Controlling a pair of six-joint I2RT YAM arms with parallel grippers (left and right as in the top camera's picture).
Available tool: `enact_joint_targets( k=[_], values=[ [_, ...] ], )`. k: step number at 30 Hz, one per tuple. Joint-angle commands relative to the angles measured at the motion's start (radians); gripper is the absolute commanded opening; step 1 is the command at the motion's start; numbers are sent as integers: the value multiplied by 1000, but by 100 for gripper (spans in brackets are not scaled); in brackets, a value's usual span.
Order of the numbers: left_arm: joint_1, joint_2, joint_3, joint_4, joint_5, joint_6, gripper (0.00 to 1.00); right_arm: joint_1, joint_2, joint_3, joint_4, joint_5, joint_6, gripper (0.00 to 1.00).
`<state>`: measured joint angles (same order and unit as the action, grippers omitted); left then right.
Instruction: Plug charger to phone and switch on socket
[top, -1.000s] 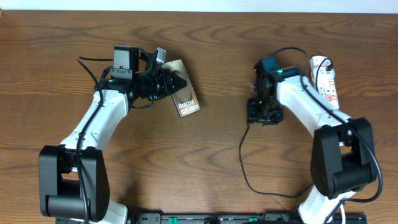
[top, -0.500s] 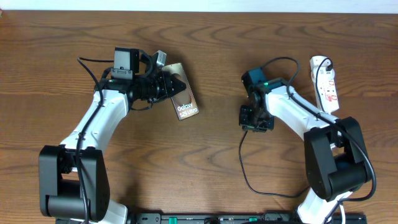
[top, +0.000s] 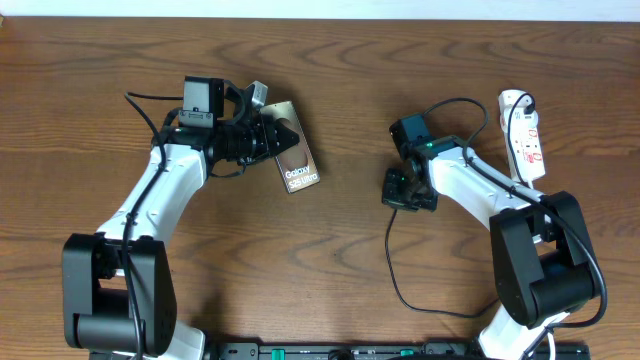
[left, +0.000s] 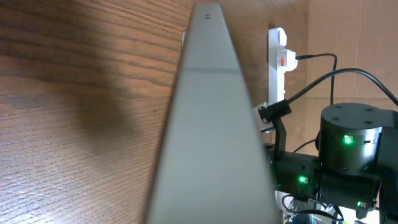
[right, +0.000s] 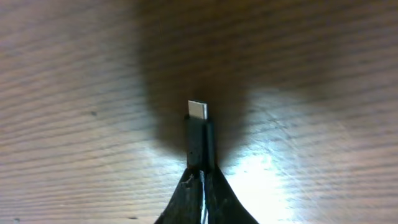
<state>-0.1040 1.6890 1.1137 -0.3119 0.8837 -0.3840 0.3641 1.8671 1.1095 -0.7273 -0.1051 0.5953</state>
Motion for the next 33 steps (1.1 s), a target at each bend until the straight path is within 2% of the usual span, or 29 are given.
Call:
enact_joint_targets(
  k=[1,4,6,7,9,14,18,22,26,33],
  values=[
    [0,-18,9,2,26,21,7,-13,16,-27,14,-22,-29,1],
    [3,-18,9,-2,51,-13,7,-74,11,-25,5,-153,-153,1],
    [13,-19,9,0,54,-94,7,-123,2,-25,11,-288,-247,1],
    [27,-19,9,24,55,-159,7,-183,-11,-25,21,-455,-375,1],
    [39,-19,9,68,89,-168,7,-240,-27,-25,22,-622,-508,1],
    [42,-19,9,353,388,-186,7,-355,-51,-25,-73,-1088,-921,1],
    [40,-19,9,552,472,-362,7,-357,-51,-25,-159,-1294,-1125,1],
    [22,-19,9,638,478,-472,7,-315,-51,-25,-222,-1324,-1215,1],
    [-15,-19,9,656,478,-483,7,-257,-51,-25,-267,-1384,-1278,1],
    [-73,-19,9,655,478,-482,7,-155,-59,-25,-307,-1421,-1283,1]
  ],
)
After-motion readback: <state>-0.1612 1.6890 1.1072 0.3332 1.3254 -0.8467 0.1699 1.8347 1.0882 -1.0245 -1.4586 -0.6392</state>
